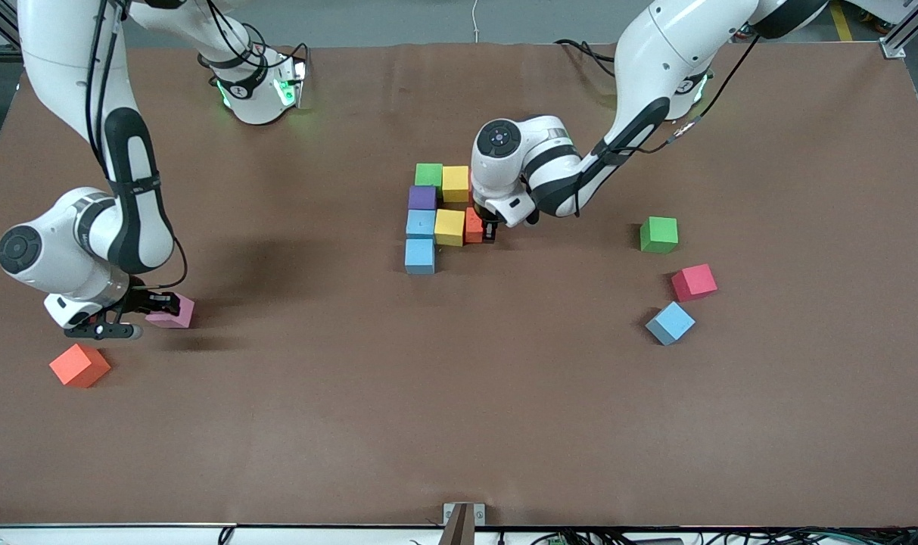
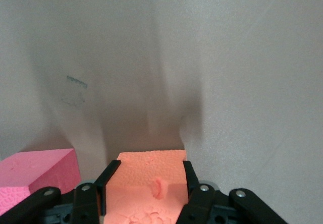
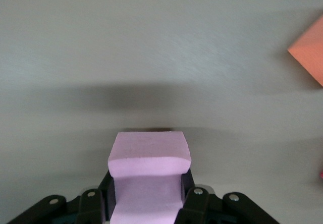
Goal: Arrange 11 blocks into digit 3
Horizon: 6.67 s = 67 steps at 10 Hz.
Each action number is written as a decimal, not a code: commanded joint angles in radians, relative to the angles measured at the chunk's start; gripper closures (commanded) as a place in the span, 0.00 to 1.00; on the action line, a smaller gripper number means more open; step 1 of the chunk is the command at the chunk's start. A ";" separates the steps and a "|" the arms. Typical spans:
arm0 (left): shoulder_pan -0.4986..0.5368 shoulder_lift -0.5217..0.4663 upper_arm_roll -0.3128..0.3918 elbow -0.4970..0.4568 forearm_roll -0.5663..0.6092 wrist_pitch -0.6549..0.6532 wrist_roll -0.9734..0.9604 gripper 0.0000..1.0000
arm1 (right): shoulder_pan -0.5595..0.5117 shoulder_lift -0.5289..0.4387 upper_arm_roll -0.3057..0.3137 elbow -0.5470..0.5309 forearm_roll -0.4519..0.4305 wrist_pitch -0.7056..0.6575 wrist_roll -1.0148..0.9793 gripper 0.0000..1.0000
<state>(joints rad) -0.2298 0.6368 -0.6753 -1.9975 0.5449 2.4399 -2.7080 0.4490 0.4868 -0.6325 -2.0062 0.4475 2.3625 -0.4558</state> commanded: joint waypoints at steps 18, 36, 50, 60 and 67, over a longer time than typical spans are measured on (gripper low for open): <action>0.245 -0.177 -0.178 0.028 0.027 -0.231 0.071 0.00 | 0.597 0.167 0.005 0.382 0.005 -0.219 0.816 0.86; 0.805 0.084 -0.139 0.154 0.198 -0.202 0.219 0.00 | 0.755 0.299 0.011 0.429 -0.009 -0.206 0.931 0.83; 0.790 0.081 -0.138 0.131 0.204 -0.203 -0.141 0.00 | 0.766 0.325 0.011 0.429 -0.013 -0.203 0.945 0.14; 0.799 0.081 -0.125 0.105 0.287 -0.199 -0.286 0.43 | 0.744 0.179 -0.114 0.429 0.002 -0.383 0.938 0.00; 0.621 0.078 -0.128 0.258 0.288 -0.232 -0.205 0.75 | 0.692 -0.073 -0.572 0.455 -0.013 -0.800 0.559 0.00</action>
<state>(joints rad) 0.4653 0.7244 -0.8080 -1.7765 0.7840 2.2390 -2.7663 1.1163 0.4434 -1.1412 -1.5445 0.4475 1.6126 0.1687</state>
